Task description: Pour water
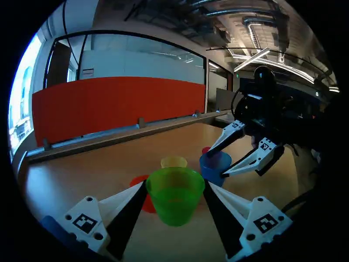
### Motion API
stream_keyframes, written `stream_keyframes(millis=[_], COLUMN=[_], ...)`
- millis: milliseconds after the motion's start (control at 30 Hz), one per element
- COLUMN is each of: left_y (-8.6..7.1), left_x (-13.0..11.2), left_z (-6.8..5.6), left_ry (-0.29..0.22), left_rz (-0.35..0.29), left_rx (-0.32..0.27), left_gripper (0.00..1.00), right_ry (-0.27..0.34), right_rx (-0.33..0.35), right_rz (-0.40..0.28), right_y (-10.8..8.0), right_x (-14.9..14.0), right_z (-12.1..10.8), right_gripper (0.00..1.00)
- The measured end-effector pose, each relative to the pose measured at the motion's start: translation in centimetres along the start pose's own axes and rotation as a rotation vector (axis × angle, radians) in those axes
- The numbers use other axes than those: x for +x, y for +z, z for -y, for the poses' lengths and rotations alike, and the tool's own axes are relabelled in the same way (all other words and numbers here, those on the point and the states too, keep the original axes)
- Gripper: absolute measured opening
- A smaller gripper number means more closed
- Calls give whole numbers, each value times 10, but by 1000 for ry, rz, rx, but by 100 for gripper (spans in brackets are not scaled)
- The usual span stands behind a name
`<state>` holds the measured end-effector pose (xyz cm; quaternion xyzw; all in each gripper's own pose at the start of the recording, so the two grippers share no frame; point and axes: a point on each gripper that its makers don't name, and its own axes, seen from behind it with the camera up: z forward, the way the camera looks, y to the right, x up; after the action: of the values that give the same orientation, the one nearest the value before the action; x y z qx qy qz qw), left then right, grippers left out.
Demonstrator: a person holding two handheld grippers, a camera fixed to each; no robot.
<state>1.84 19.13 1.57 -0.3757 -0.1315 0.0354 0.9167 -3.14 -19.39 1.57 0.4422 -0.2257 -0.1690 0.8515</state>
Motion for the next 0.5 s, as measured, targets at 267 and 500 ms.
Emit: stream_keyframes(millis=[267,500], left_y=[4,11], left_x=[-21,-38], left_z=[0,-1], left_ry=[-15,-14], left_rz=[40,71], left_rx=[-10,-20], left_gripper=[89,89], right_ry=[3,-2], right_rx=[14,29], right_rz=[20,33], right_y=[6,12], right_x=[-14,-24], right_z=[3,6], right_gripper=[94,94])
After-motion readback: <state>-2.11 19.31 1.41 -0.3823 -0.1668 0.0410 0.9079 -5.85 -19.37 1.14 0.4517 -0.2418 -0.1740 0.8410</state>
